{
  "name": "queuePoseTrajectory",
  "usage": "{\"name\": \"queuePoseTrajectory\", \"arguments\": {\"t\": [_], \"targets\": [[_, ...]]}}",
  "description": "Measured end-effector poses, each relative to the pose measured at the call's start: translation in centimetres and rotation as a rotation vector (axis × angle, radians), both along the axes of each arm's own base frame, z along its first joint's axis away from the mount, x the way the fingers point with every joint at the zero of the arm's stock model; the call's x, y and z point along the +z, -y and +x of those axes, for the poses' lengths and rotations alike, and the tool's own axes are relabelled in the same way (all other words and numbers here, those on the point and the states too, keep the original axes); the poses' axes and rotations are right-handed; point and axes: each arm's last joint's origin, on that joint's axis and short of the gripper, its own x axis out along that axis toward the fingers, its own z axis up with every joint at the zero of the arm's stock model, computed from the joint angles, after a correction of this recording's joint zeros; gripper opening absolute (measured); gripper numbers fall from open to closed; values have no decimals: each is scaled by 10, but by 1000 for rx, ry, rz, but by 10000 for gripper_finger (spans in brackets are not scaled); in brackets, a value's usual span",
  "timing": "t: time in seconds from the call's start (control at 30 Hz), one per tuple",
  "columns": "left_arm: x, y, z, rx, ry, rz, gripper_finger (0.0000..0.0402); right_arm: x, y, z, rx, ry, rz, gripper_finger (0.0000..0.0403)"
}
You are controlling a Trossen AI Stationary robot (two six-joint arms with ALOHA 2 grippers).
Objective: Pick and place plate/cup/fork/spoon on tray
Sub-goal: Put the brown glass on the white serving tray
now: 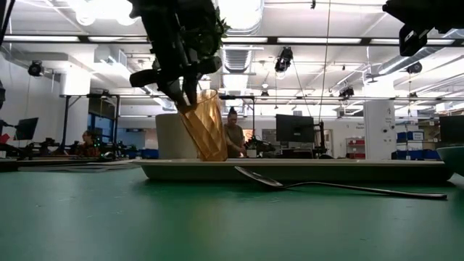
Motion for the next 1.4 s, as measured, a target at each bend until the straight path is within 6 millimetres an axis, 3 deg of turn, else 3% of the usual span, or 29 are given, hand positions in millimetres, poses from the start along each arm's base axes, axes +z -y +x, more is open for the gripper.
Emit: {"name": "queuePoseTrajectory", "arguments": {"t": [0.57,1.4], "targets": [[15,-5,16,41,223,94,83,0,0,0,0,0,0,9],[13,-7,-4,11,35,92,83,0,0,0,0,-1,2,9]]}}
